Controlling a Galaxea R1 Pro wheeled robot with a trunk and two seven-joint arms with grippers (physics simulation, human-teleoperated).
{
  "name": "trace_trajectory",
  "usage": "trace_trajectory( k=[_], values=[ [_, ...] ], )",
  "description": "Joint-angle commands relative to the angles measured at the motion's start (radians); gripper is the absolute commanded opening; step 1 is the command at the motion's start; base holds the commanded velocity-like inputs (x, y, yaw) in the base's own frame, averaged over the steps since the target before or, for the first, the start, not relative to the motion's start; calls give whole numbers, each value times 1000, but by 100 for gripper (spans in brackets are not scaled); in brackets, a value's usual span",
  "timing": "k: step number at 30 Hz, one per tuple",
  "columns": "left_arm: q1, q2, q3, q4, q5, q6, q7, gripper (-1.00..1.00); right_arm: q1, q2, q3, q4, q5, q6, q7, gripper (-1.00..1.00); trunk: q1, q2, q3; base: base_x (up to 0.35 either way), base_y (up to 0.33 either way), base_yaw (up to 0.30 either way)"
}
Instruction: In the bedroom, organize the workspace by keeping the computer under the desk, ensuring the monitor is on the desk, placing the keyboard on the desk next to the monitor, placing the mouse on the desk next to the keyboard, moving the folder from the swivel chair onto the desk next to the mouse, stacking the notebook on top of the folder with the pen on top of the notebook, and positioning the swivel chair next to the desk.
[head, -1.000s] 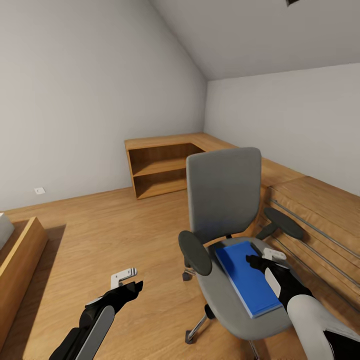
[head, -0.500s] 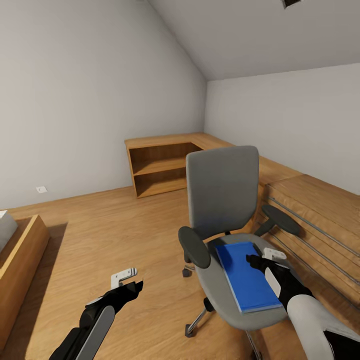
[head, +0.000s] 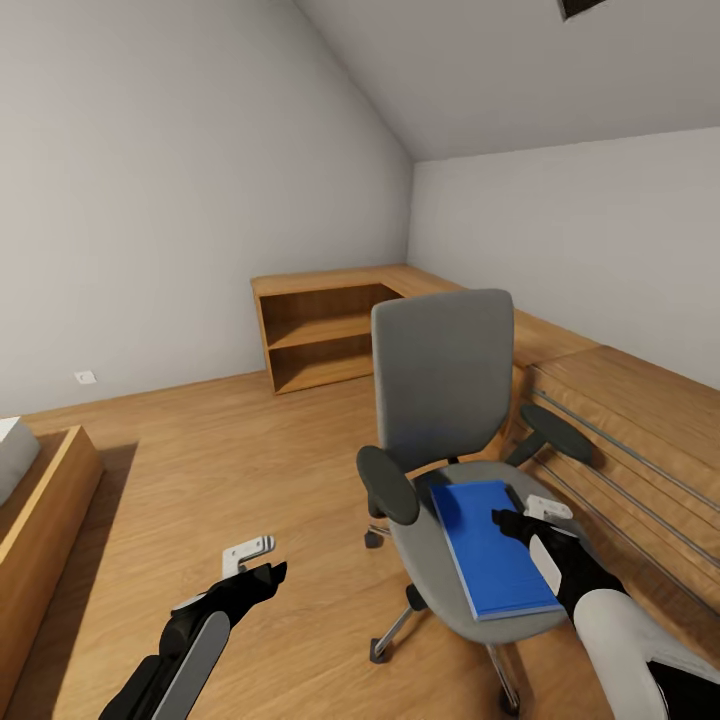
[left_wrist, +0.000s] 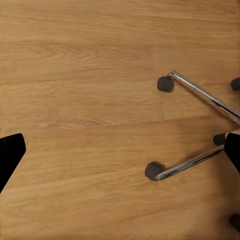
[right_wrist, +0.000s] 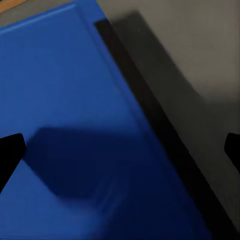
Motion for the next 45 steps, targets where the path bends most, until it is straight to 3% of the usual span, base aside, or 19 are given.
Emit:
trace_trajectory(
  k=[1,28,45],
  values=[
    [-1,1,-3,-1,10,1,10,100,0,0,-2,36,-2,6,-2,100,0,0,-1,-23,0,0],
    [-1,0,-5,0,10,2,10,100,0,-1,-1,34,-2,6,-2,100,0,0,-1,-128,0,0],
    [-1,0,-9,0,11,2,10,100,0,-1,-1,34,-2,6,-2,100,0,0,-1,-15,0,0]
  ],
)
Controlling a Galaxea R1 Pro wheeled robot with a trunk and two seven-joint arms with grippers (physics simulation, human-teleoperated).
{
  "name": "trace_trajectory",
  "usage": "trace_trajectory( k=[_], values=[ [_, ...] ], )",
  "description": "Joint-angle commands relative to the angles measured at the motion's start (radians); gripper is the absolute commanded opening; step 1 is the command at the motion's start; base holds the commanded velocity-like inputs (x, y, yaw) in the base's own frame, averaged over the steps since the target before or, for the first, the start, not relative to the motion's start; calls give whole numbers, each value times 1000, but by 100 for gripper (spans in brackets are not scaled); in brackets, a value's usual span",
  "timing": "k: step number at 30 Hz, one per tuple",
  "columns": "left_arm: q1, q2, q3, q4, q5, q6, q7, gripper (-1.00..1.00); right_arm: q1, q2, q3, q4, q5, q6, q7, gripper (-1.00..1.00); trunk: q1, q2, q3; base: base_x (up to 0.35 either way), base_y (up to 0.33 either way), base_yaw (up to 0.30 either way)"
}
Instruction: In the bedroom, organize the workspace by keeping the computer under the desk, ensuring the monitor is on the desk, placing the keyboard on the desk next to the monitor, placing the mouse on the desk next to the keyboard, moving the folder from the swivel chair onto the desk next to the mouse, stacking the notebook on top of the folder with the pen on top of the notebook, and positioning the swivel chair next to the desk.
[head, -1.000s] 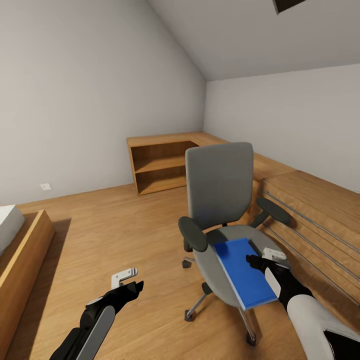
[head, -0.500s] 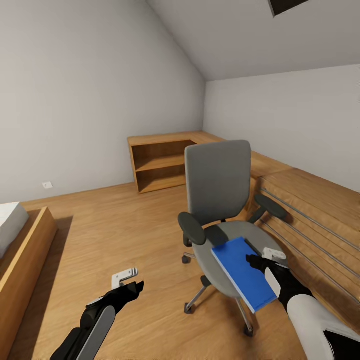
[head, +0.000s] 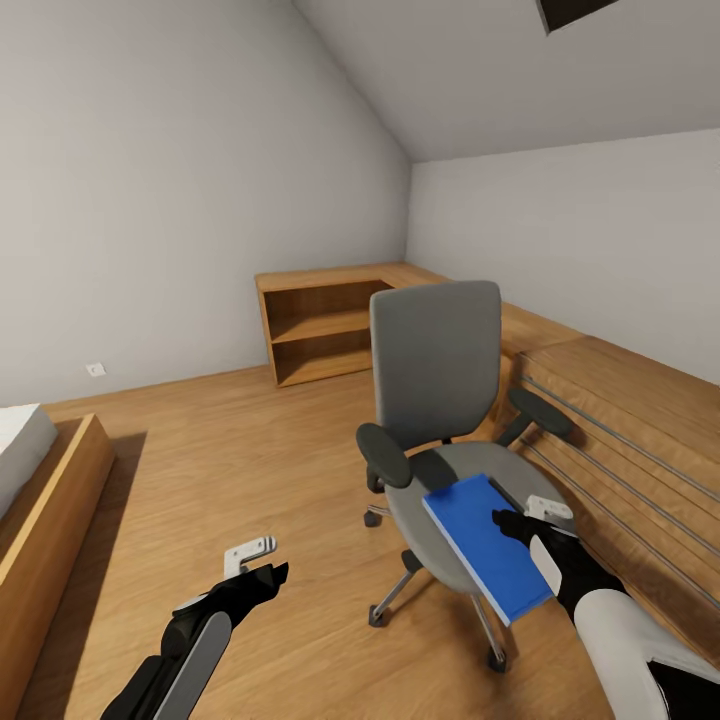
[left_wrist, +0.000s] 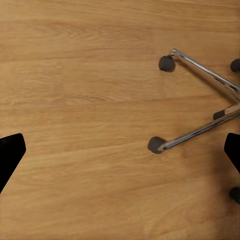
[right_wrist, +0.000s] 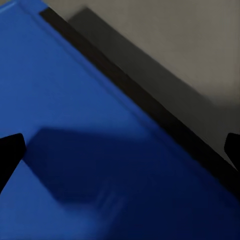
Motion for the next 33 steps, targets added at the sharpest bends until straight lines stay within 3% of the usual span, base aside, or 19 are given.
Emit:
trace_trajectory(
  k=[1,7,33],
  values=[
    [-1,1,-3,-1,10,1,10,100,0,1,-1,33,-4,5,-1,100,0,0,-1,0,0,0],
    [-1,1,-3,-1,10,1,10,100,0,0,-1,33,-4,5,-1,100,0,0,-1,0,0,0],
    [-1,1,-18,0,10,1,13,100,0,0,-1,32,-4,5,0,100,-100,182,80,0,0,0]
  ],
)
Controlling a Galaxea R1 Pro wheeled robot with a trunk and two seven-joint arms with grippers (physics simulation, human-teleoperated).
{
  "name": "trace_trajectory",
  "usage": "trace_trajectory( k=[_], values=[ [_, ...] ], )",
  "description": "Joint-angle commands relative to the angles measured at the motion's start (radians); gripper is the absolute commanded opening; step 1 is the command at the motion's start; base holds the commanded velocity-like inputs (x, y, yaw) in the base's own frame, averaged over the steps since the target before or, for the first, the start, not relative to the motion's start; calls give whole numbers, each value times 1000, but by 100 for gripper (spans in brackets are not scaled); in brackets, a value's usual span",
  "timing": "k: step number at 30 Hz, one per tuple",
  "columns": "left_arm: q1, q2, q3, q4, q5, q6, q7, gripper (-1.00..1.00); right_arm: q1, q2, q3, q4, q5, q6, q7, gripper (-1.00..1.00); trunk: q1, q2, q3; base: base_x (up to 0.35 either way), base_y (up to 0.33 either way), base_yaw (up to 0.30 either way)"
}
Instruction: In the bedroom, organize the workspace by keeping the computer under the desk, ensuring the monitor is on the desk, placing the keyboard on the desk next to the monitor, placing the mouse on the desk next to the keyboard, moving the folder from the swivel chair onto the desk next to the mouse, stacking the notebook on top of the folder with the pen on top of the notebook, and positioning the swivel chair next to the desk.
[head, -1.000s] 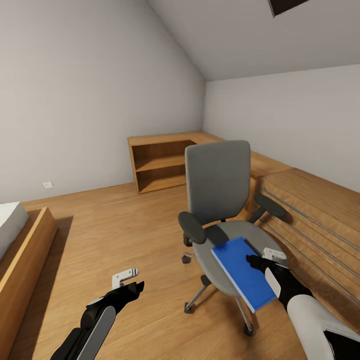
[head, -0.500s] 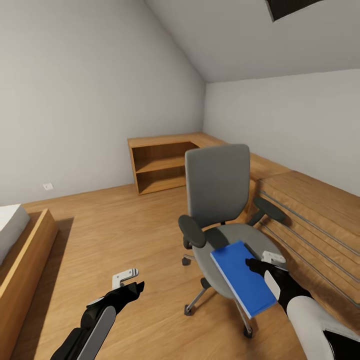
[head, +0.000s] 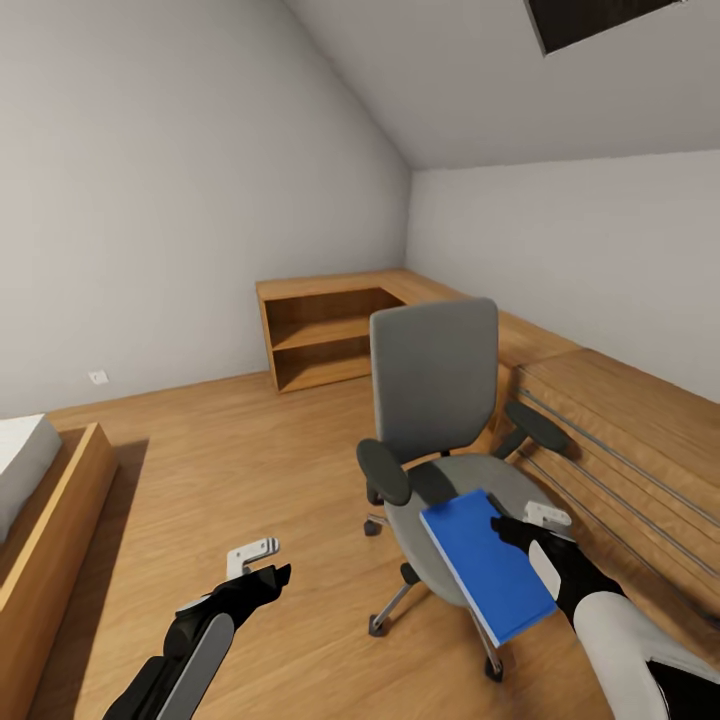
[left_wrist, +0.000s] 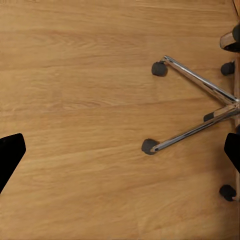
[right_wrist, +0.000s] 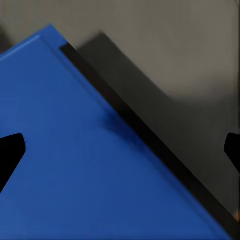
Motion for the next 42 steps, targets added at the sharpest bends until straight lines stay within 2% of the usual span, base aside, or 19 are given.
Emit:
trace_trajectory(
  k=[1,14,25,30,31,34,42],
  values=[
    [-1,1,-3,-1,10,1,10,100,0,0,-3,-2,-3,5,-1,100,-4,7,2,0,0,0],
    [-1,0,-13,12,9,-3,15,100,0,-1,-5,-23,-5,-4,3,100,-54,98,43,0,0,0],
    [-1,0,-36,14,6,-5,17,100,15,2,-6,-144,-9,27,2,100,-96,175,77,0,0,0],
    [-1,0,-39,14,6,-6,16,100,75,5,-6,-283,-13,113,2,100,-115,210,93,0,0,0],
    [-1,0,-39,14,6,-6,16,100,107,7,-5,-349,-17,146,2,100,-119,217,96,0,0,0],
    [-1,0,-40,14,5,-7,17,100,157,10,-5,-446,-28,190,2,100,-131,238,106,0,0,0],
    [-1,0,-41,12,5,-8,17,100,233,50,-6,-631,-80,280,2,100,-161,294,131,0,0,0]
  ],
)
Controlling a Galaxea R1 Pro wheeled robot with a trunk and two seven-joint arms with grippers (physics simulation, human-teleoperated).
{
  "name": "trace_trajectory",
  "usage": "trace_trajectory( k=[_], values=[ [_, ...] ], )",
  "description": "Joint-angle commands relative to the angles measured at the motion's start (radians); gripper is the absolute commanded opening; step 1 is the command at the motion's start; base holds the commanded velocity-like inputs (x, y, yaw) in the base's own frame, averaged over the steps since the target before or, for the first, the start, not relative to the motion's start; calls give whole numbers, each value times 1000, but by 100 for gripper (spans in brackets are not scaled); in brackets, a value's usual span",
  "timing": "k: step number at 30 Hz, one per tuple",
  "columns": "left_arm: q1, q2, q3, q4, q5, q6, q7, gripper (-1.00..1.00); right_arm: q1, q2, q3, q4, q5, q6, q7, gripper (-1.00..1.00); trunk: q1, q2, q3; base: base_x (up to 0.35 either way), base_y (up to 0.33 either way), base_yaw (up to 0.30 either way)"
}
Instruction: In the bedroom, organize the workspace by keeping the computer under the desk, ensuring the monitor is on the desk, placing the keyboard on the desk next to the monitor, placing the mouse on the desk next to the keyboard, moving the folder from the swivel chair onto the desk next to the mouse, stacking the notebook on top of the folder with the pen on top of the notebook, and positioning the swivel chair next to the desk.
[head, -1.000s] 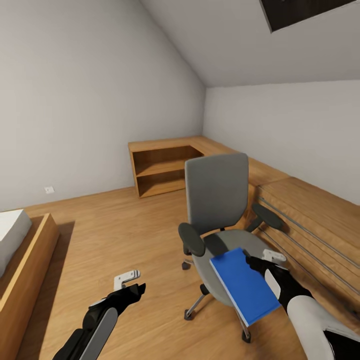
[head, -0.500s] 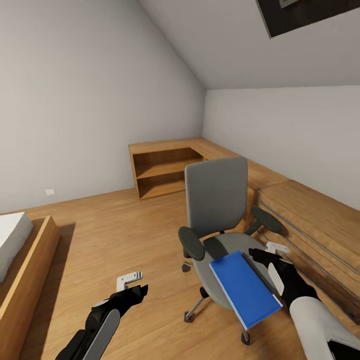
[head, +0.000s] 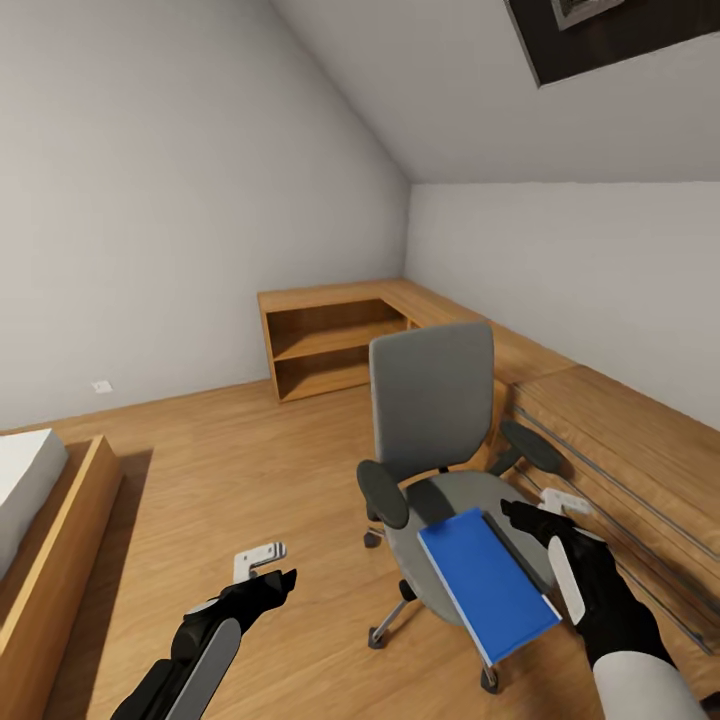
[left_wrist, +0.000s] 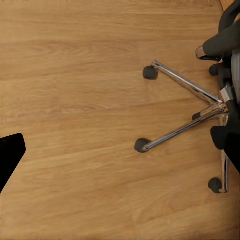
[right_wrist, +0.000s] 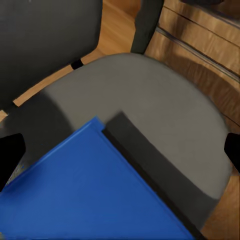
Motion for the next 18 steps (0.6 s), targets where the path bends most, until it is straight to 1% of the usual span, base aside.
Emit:
trace_trajectory(
  k=[1,6,13,14,18],
  values=[
    [-1,1,-3,-2,10,1,10,100,13,9,-1,-30,-17,17,-1,100,-4,7,2,0,0,0],
    [-1,1,-3,-3,10,1,10,100,35,26,0,-65,-25,29,0,100,-23,42,18,0,0,0],
    [-1,2,-3,-3,11,1,7,100,42,38,0,-83,-35,33,1,100,-23,42,18,0,0,0],
    [-1,2,-3,-3,11,2,6,100,43,44,-1,-97,-51,34,0,100,-23,42,18,0,0,0],
    [-1,2,-3,-3,12,2,6,100,43,48,-2,-110,-76,35,0,100,-23,42,18,0,0,0]
  ],
)
